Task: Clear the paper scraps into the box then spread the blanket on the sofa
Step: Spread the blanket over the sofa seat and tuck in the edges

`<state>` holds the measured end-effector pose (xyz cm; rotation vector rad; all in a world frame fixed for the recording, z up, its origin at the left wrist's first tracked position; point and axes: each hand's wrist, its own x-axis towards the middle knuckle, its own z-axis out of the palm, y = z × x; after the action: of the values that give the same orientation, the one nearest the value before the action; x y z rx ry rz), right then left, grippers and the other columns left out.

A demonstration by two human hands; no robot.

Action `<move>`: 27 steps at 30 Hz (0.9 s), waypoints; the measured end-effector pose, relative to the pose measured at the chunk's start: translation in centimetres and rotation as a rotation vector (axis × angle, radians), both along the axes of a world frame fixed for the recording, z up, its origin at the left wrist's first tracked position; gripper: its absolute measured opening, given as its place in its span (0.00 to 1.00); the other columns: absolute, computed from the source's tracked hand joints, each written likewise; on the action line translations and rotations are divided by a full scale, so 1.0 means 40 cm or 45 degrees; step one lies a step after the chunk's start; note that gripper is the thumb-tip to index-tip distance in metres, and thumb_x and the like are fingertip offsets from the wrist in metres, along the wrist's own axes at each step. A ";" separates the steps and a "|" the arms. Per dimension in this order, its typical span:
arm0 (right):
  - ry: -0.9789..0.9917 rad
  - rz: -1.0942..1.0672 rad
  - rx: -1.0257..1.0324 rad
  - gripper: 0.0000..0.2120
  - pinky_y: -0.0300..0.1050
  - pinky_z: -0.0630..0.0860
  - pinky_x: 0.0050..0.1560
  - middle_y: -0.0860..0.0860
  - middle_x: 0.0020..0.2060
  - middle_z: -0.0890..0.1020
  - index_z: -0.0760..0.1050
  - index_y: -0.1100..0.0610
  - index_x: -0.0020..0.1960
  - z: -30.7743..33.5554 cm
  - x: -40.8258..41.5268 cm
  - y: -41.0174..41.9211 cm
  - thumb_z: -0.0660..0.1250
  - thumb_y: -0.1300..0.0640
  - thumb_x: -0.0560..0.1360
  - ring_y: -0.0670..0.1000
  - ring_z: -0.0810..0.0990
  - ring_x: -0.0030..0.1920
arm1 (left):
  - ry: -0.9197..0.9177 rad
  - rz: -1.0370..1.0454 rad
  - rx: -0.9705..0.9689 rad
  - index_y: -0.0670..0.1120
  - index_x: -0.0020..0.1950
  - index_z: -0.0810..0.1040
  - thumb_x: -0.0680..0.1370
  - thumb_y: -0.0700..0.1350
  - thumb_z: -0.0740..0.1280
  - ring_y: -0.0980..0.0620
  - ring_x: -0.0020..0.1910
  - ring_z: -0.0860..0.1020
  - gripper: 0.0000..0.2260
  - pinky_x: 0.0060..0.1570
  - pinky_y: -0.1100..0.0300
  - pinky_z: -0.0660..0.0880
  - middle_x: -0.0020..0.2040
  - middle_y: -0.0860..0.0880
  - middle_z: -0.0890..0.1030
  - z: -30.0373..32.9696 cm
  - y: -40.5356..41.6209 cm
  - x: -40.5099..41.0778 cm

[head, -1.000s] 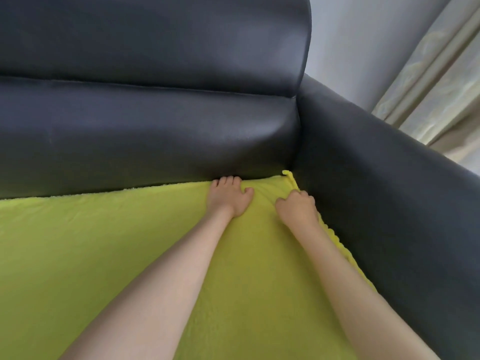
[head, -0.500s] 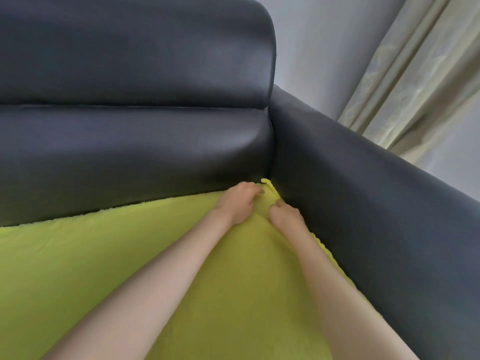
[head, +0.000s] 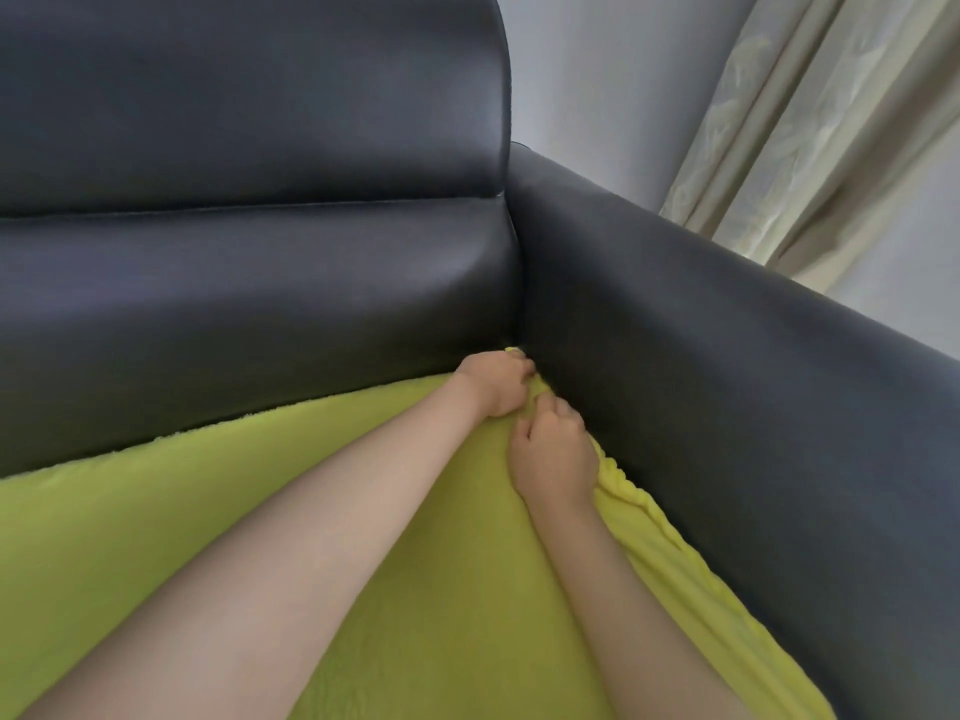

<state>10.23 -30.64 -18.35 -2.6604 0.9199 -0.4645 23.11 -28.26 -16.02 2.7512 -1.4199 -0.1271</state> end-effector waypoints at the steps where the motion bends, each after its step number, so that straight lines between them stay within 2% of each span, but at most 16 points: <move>1: 0.029 -0.026 -0.067 0.18 0.47 0.71 0.58 0.53 0.62 0.74 0.69 0.58 0.67 0.006 -0.010 0.009 0.55 0.54 0.79 0.52 0.71 0.62 | -0.003 0.012 0.026 0.47 0.75 0.63 0.81 0.43 0.52 0.48 0.72 0.66 0.21 0.69 0.52 0.66 0.75 0.48 0.64 0.003 -0.003 0.001; 5: 0.125 -0.130 -0.143 0.17 0.48 0.69 0.56 0.54 0.57 0.74 0.72 0.59 0.63 0.017 -0.062 0.031 0.55 0.54 0.79 0.54 0.70 0.58 | -0.038 0.041 0.084 0.48 0.77 0.60 0.81 0.45 0.51 0.48 0.72 0.65 0.23 0.68 0.49 0.67 0.76 0.50 0.61 0.006 -0.012 0.006; 7: 0.154 -0.142 -0.101 0.21 0.49 0.67 0.63 0.54 0.64 0.73 0.68 0.60 0.69 0.008 -0.092 0.033 0.53 0.54 0.79 0.54 0.69 0.64 | -0.049 0.048 0.087 0.49 0.78 0.58 0.81 0.45 0.51 0.48 0.72 0.66 0.23 0.67 0.49 0.68 0.76 0.50 0.60 0.001 -0.011 0.002; 9: 0.160 -0.111 -0.021 0.25 0.49 0.61 0.71 0.54 0.72 0.67 0.60 0.60 0.76 0.001 -0.113 0.035 0.51 0.54 0.80 0.53 0.64 0.71 | -0.059 0.074 0.075 0.49 0.78 0.57 0.82 0.46 0.50 0.48 0.71 0.66 0.23 0.65 0.48 0.70 0.77 0.50 0.60 -0.004 -0.009 -0.007; 12: 0.239 -0.092 0.098 0.28 0.48 0.55 0.74 0.54 0.76 0.60 0.52 0.60 0.78 0.015 -0.111 0.028 0.49 0.52 0.80 0.53 0.60 0.74 | -0.052 0.102 0.043 0.48 0.78 0.58 0.82 0.46 0.51 0.48 0.72 0.65 0.23 0.65 0.47 0.69 0.76 0.50 0.61 -0.003 -0.006 -0.025; 14: 0.336 -0.118 0.132 0.28 0.48 0.57 0.73 0.55 0.76 0.61 0.51 0.61 0.78 0.029 -0.094 0.026 0.48 0.51 0.80 0.54 0.61 0.73 | -0.061 0.096 0.017 0.48 0.77 0.60 0.82 0.45 0.51 0.48 0.71 0.66 0.22 0.65 0.49 0.69 0.76 0.50 0.63 -0.001 0.002 -0.036; 18: 0.476 -0.168 0.131 0.28 0.49 0.63 0.68 0.57 0.73 0.64 0.53 0.62 0.77 0.062 -0.073 0.028 0.49 0.50 0.80 0.55 0.66 0.70 | -0.238 0.020 -0.221 0.49 0.69 0.73 0.79 0.42 0.57 0.49 0.65 0.72 0.19 0.56 0.54 0.74 0.68 0.52 0.73 -0.020 0.026 -0.056; 21: 0.515 -0.175 0.135 0.29 0.49 0.65 0.66 0.57 0.73 0.65 0.53 0.62 0.77 0.074 -0.067 0.024 0.51 0.49 0.80 0.55 0.67 0.69 | -0.187 -0.101 -0.342 0.50 0.67 0.75 0.79 0.42 0.58 0.51 0.67 0.72 0.18 0.62 0.56 0.72 0.68 0.52 0.75 -0.032 0.036 -0.049; 24: 0.556 -0.171 0.144 0.30 0.50 0.65 0.67 0.57 0.73 0.64 0.52 0.61 0.77 0.074 -0.065 0.021 0.51 0.49 0.80 0.56 0.66 0.70 | -0.105 -0.121 -0.274 0.50 0.69 0.74 0.79 0.44 0.56 0.52 0.69 0.69 0.19 0.65 0.57 0.69 0.70 0.53 0.72 -0.025 0.032 -0.045; 27: 0.517 -0.162 0.107 0.29 0.50 0.63 0.69 0.57 0.74 0.63 0.51 0.62 0.77 0.058 -0.064 0.020 0.50 0.49 0.80 0.56 0.65 0.71 | -0.166 -0.058 -0.150 0.51 0.69 0.74 0.80 0.49 0.55 0.52 0.69 0.69 0.19 0.62 0.57 0.68 0.71 0.53 0.71 -0.016 0.010 -0.061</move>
<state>7.67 -29.84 -16.02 -2.6753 1.1959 0.0969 20.68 -27.84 -16.64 2.6766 -1.4691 0.1326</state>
